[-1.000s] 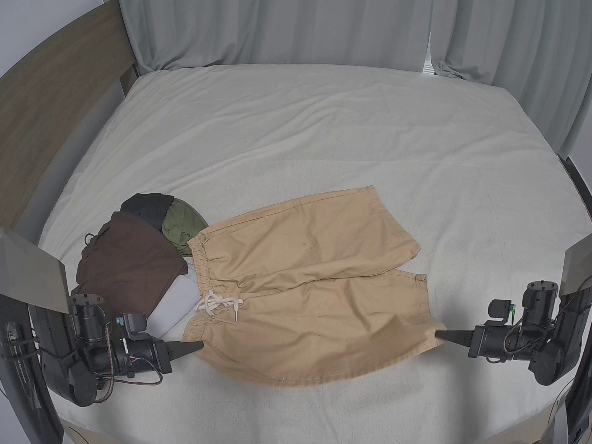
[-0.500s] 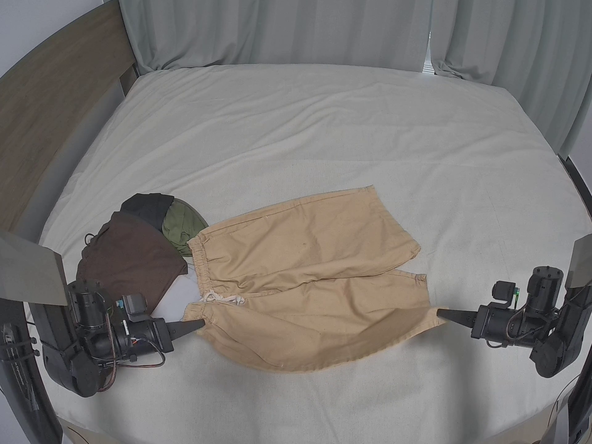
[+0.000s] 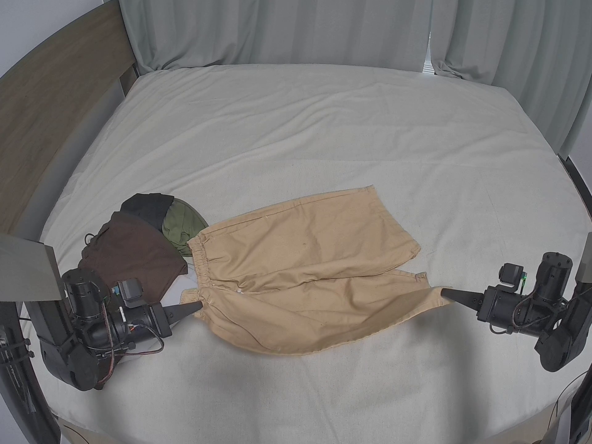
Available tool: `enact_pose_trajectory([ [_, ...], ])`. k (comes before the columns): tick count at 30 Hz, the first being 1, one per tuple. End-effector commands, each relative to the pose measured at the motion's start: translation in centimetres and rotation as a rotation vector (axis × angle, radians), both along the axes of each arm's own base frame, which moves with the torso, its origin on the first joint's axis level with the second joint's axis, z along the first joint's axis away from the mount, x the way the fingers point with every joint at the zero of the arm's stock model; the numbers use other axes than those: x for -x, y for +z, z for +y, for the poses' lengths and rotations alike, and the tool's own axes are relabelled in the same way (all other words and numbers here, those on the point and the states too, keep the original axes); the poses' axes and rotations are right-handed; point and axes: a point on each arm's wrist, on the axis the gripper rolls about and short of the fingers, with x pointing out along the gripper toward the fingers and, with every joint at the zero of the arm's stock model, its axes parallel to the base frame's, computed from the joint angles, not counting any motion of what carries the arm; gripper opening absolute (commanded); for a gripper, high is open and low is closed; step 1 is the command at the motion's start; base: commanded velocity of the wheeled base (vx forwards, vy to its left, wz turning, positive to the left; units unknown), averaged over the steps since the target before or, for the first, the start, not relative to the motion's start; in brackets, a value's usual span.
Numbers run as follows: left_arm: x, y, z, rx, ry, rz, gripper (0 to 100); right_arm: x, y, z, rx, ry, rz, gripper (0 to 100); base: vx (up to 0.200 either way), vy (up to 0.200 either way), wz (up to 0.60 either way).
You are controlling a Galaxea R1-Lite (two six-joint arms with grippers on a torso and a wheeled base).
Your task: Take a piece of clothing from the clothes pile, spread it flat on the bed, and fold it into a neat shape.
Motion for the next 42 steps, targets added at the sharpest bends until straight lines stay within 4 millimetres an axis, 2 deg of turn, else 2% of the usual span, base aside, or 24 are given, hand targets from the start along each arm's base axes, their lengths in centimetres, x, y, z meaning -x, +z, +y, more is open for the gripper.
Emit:
enact_pose_trajectory([
  [1,-0.3,0.3,0.0,0.000,0.011,-0.019,0,0.2,0.7,0.0,-0.003,0.001,-0.026,0,0.000,0.000,0.00],
  [25,-1.3,0.8,0.4,0.026,0.060,-0.032,0,1.3,2.9,0.0,-0.015,0.001,-0.104,0,0.000,0.000,0.00],
  [29,-1.5,1.6,0.7,0.051,0.079,-0.043,0,1.7,3.4,0.0,-0.016,0.002,-0.119,0,0.000,0.000,0.00],
  [33,-1.8,2.2,1.0,0.067,0.099,-0.058,0,1.7,3.6,0.0,-0.016,0.001,-0.129,0,0.000,0.000,0.00],
  [42,-1.8,2.4,1.0,0.071,0.105,-0.060,0,1.3,3.8,0.0,-0.016,-0.005,-0.147,0,0.000,0.000,0.00],
])
